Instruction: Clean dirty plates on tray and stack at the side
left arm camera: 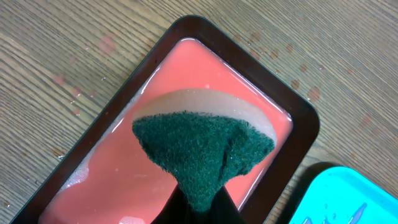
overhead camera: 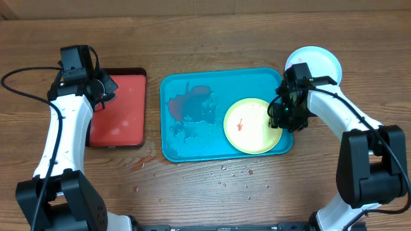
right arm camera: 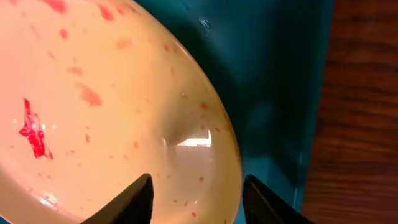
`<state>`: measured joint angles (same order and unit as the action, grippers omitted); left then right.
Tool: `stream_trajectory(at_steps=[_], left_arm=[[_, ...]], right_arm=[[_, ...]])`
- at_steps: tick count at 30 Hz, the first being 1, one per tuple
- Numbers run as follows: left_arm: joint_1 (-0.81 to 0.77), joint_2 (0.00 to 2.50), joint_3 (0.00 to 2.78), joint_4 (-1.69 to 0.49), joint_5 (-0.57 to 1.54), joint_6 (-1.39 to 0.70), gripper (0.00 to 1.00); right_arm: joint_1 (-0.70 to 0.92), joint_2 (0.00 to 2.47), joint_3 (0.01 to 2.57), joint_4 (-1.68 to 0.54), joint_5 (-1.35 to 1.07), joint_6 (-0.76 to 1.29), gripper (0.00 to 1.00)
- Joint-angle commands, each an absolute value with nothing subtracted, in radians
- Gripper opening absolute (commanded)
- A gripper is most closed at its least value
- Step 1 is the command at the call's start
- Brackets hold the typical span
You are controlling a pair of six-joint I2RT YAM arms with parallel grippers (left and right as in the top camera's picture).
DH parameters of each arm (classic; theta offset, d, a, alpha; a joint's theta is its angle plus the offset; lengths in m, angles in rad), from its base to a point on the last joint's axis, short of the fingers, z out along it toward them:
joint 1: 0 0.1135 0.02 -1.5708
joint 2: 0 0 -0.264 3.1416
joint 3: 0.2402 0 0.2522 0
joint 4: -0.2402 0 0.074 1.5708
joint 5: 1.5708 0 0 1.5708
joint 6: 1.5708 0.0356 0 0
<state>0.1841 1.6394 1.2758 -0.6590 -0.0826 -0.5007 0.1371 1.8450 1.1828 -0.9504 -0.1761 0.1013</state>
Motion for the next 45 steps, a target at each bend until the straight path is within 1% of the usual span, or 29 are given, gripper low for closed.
stream_trajectory(at_steps=[1, 2, 4, 6, 8, 9, 10, 16, 17, 18, 19, 20, 21, 22, 23, 24, 26, 28, 30, 34, 37, 42, 45], left_arm=[[0.183, 1.648, 1.279, -0.657, -0.076, -0.493, 0.04], [0.183, 1.648, 1.279, -0.657, -0.076, -0.494, 0.04], [0.183, 1.648, 1.279, -0.656, -0.076, -0.493, 0.05], [0.183, 1.648, 1.279, -0.655, -0.077, -0.493, 0.04], [0.183, 1.648, 1.279, -0.654, -0.076, -0.493, 0.04], [0.183, 1.648, 1.279, -0.654, -0.076, -0.494, 0.04], [0.183, 1.648, 1.279, -0.654, -0.076, -0.494, 0.04], [0.183, 1.648, 1.279, -0.654, -0.076, -0.493, 0.05], [0.183, 1.648, 1.279, -0.654, -0.076, -0.493, 0.04], [0.183, 1.648, 1.279, -0.654, -0.076, -0.493, 0.04], [0.183, 1.648, 1.279, -0.654, -0.076, -0.493, 0.04], [0.183, 1.648, 1.279, -0.654, -0.076, -0.493, 0.04], [0.183, 1.648, 1.279, -0.654, -0.076, -0.493, 0.04], [0.183, 1.648, 1.279, -0.653, -0.076, -0.493, 0.05], [0.183, 1.648, 1.279, -0.653, -0.076, -0.493, 0.04], [0.183, 1.648, 1.279, -0.652, -0.075, -0.494, 0.04], [0.183, 1.648, 1.279, -0.648, -0.063, -0.493, 0.04], [0.183, 1.648, 1.279, -0.637, -0.004, -0.484, 0.04], [0.181, 1.648, 1.279, -0.615, 0.107, -0.424, 0.04], [0.155, 1.648, 1.279, -0.561, 0.360, -0.275, 0.04], [0.113, 1.648, 1.279, -0.539, 0.476, -0.224, 0.04], [0.004, 1.648, 1.279, -0.538, 0.491, -0.224, 0.04], [-0.070, 1.648, 1.279, -0.525, 0.486, -0.224, 0.04]], right_arm=[[0.134, 1.860, 1.142, -0.944, -0.184, 0.221, 0.48], [0.134, 1.860, 1.130, -0.939, -0.184, 0.237, 0.46], [0.134, 1.860, 1.109, -0.924, -0.185, 0.253, 0.46], [0.134, 1.860, 1.095, -0.902, -0.185, 0.263, 0.51], [0.134, 1.860, 1.094, -0.891, -0.204, 0.262, 0.68], [0.134, 1.860, 1.094, -0.885, -0.220, 0.262, 0.87], [0.134, 1.860, 1.094, -0.876, -0.236, 0.262, 1.00], [0.134, 1.860, 1.094, -0.813, -0.321, 0.262, 1.00], [0.134, 1.860, 1.094, -0.809, -0.316, 0.262, 0.86], [0.134, 1.860, 1.094, -0.804, -0.312, 0.262, 0.65], [0.134, 1.860, 1.094, -0.803, -0.312, 0.263, 0.47], [0.134, 1.860, 1.094, -0.802, -0.312, 0.263, 0.32], [0.134, 1.860, 1.094, -0.802, -0.312, 0.263, 0.24], [0.134, 1.860, 1.094, -0.802, -0.309, 0.263, 0.17], [0.134, 1.860, 1.094, -0.801, -0.308, 0.263, 0.06], [0.134, 1.860, 1.094, -0.799, -0.308, 0.265, 0.04], [0.134, 1.860, 1.094, -0.785, -0.310, 0.298, 0.04], [0.134, 1.860, 1.096, -0.760, -0.333, 0.319, 0.04], [0.136, 1.860, 1.106, -0.730, -0.370, 0.319, 0.04], [0.142, 1.860, 1.134, -0.658, -0.369, 0.321, 0.04], [0.152, 1.860, 1.145, -0.615, -0.372, 0.271, 0.04], [0.186, 1.860, 1.146, -0.584, -0.423, 0.123, 0.04], [0.230, 1.860, 1.153, -0.617, -0.423, 0.025, 0.03]])
